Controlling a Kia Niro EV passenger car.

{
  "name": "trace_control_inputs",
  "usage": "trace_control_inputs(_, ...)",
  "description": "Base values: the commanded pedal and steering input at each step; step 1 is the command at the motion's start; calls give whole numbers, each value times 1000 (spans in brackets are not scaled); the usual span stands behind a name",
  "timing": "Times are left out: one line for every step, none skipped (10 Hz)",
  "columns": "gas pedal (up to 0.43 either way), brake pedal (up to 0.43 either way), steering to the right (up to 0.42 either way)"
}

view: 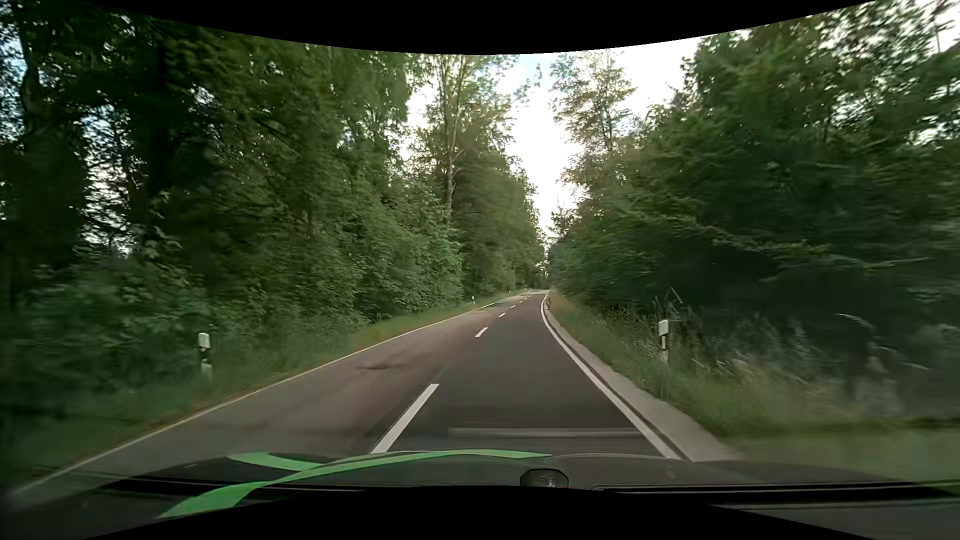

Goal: Follow the waypoints while adhering to traffic rules and regulations

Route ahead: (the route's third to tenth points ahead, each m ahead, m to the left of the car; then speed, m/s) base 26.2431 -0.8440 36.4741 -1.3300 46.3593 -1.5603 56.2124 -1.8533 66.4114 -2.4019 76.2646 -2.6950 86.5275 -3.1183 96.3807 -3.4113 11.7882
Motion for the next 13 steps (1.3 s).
trace_control_inputs(209, 0, 7)
trace_control_inputs(220, 0, 7)
trace_control_inputs(220, 0, 7)
trace_control_inputs(220, 0, 8)
trace_control_inputs(220, 0, 8)
trace_control_inputs(220, 0, 8)
trace_control_inputs(220, 0, 8)
trace_control_inputs(220, 0, 9)
trace_control_inputs(228, 0, 9)
trace_control_inputs(228, 0, 9)
trace_control_inputs(228, 0, 9)
trace_control_inputs(228, 0, 9)
trace_control_inputs(228, 0, 9)
